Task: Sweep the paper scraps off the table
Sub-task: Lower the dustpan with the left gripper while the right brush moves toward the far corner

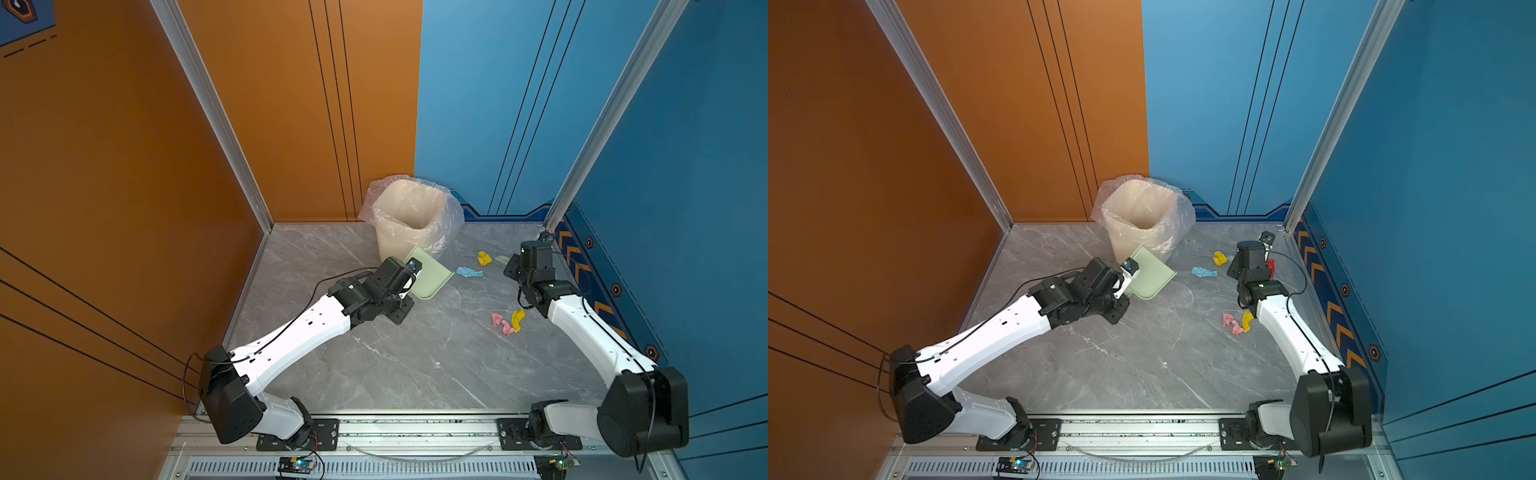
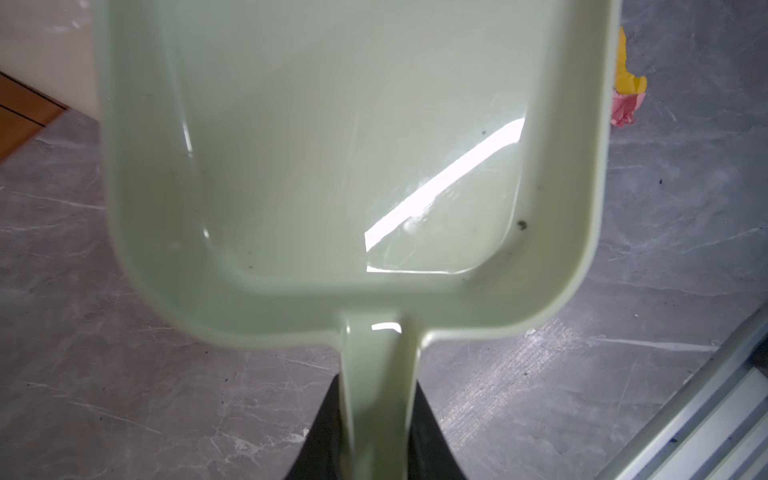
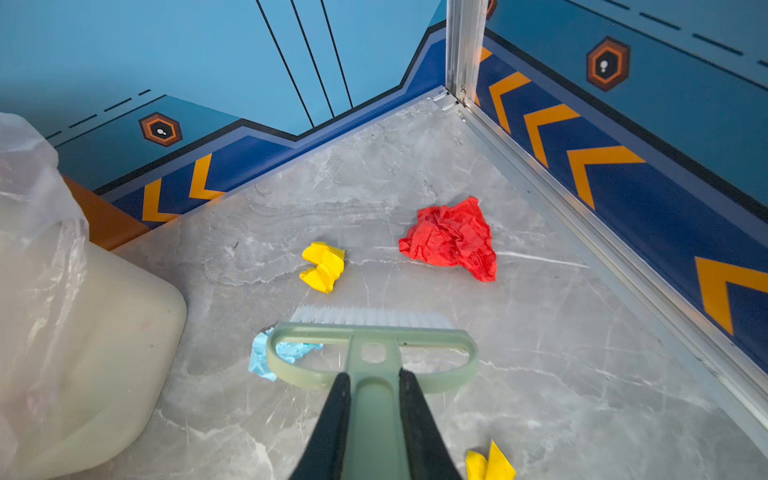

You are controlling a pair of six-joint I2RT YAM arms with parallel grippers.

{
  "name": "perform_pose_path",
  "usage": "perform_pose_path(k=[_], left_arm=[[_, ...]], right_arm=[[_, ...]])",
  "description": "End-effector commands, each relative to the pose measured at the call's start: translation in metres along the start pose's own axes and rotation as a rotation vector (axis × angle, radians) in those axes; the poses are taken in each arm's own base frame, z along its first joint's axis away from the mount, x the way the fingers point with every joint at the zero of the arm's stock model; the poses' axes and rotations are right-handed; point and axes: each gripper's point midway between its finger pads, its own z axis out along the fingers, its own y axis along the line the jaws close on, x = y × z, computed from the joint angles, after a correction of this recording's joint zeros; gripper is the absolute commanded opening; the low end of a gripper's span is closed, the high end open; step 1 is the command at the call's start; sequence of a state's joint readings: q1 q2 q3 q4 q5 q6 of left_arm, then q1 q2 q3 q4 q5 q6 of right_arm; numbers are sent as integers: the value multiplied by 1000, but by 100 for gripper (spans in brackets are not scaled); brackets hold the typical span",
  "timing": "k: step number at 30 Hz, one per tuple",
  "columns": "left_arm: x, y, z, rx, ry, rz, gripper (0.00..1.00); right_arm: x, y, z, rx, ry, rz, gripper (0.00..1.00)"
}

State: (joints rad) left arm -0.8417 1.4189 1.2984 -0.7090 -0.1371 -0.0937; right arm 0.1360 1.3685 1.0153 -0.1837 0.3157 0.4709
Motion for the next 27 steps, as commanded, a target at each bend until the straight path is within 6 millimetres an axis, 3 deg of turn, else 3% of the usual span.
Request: perform_pose_path(k=[1,7,15,27], left_arm=[[3,-17,-2,75,-16,-33,0],[12,-31,14,123,-2,-66,0],[41,-31,54,68,114,-73,0],[70,-50,109,102,285,-77,0]], right_arm=[[-23,11,16,0,-47,-9,0],[-28,25,53,20,-25,-24,0],[-25,35,94,38,-9,-25,0],[-14,39,125,55,34,-58,0]])
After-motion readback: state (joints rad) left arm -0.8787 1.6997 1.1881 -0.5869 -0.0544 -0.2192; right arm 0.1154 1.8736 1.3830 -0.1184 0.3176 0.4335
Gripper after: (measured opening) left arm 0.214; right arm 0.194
